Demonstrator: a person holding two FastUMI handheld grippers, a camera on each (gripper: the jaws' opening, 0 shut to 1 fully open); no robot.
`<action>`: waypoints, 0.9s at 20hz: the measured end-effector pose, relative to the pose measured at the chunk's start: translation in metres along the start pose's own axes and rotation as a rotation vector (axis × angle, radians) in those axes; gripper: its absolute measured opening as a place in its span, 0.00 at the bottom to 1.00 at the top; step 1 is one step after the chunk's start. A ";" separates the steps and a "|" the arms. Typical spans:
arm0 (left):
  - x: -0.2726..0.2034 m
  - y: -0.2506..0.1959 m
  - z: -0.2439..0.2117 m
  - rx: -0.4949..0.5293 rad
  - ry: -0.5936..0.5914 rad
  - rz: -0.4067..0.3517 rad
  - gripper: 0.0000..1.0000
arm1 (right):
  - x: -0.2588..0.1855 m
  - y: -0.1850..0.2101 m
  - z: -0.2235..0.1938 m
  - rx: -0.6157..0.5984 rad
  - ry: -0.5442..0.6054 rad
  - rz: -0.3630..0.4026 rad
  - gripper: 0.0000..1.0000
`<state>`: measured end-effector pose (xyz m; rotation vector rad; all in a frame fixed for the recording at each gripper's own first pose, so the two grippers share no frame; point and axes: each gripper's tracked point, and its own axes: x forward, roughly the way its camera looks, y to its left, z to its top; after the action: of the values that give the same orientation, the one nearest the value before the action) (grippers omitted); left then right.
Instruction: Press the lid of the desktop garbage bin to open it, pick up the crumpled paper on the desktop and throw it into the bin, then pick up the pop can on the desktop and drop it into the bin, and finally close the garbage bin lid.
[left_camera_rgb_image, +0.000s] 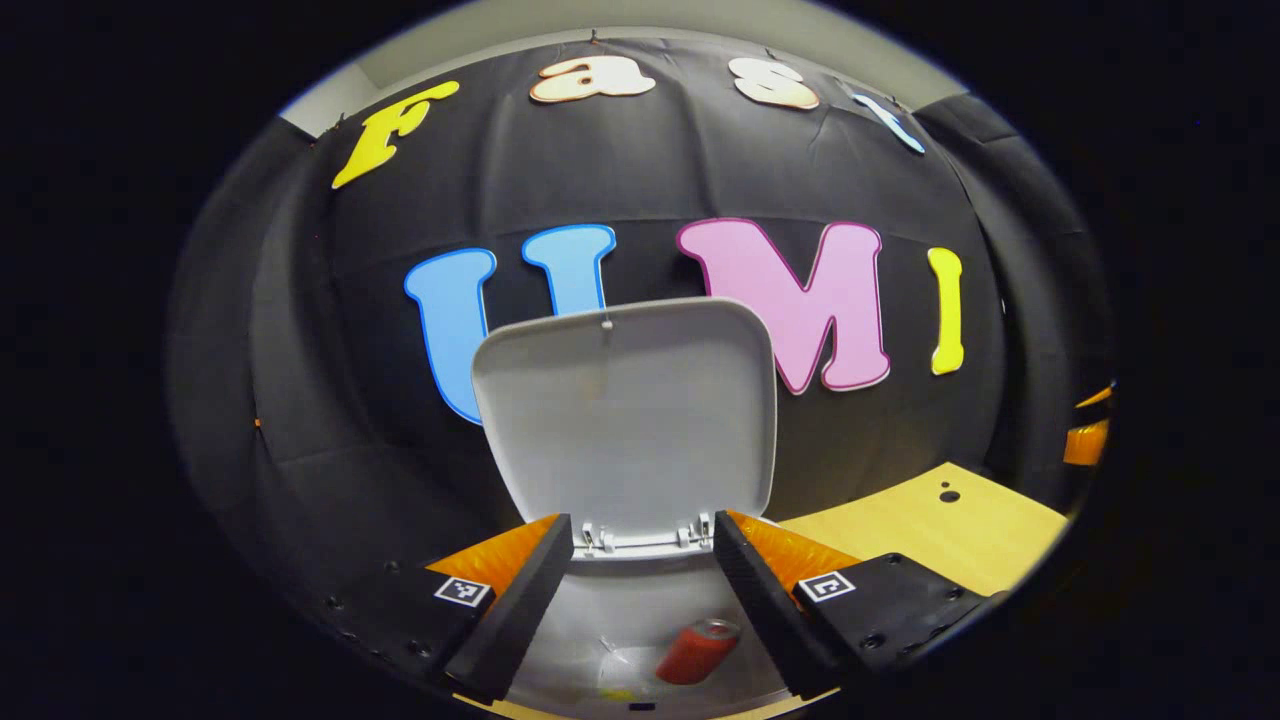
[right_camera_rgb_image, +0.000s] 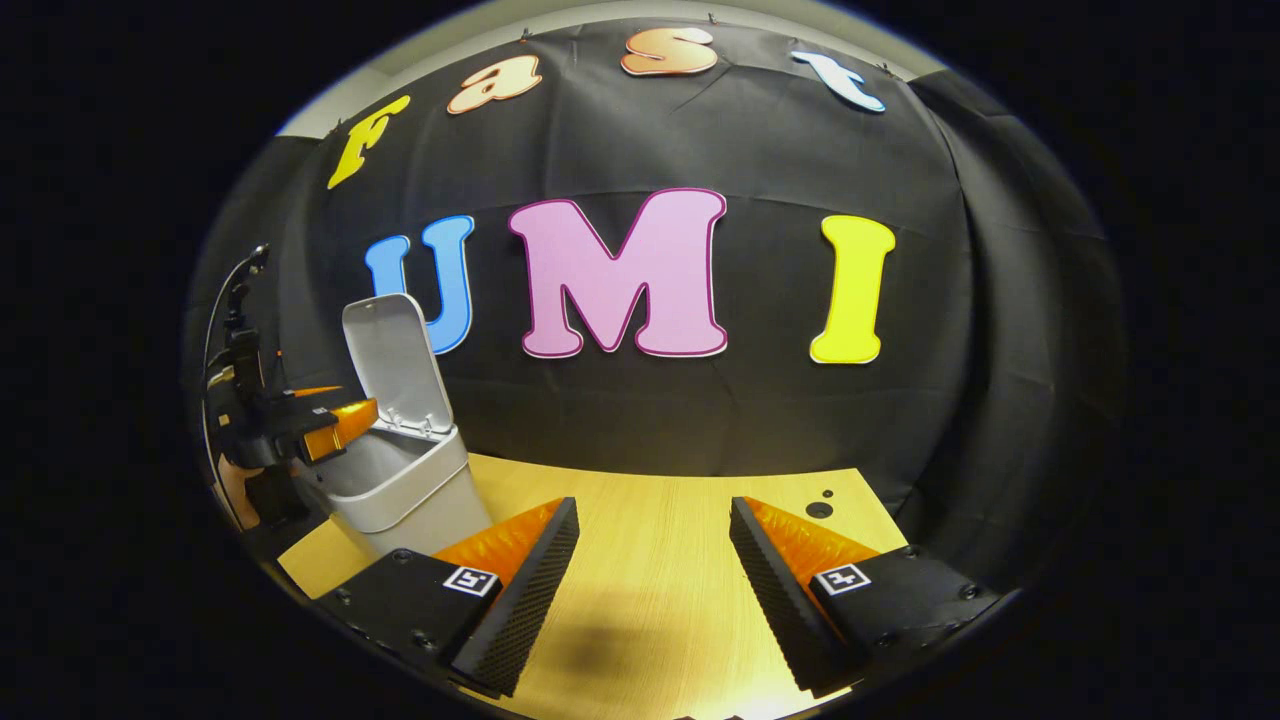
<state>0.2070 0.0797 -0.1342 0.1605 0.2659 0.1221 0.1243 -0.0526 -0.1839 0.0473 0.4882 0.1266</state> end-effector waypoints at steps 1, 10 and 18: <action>-0.001 0.001 0.017 -0.016 -0.029 -0.008 0.95 | 0.001 0.001 0.004 -0.007 -0.005 0.003 0.98; 0.014 0.018 0.132 -0.047 -0.166 -0.102 0.95 | 0.010 0.013 0.053 0.006 -0.054 0.053 0.98; 0.074 0.012 0.152 0.025 -0.183 -0.156 0.95 | 0.004 -0.002 0.083 -0.033 -0.097 0.031 0.98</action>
<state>0.3177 0.0801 -0.0062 0.1740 0.0972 -0.0507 0.1666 -0.0552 -0.1129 0.0285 0.3887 0.1618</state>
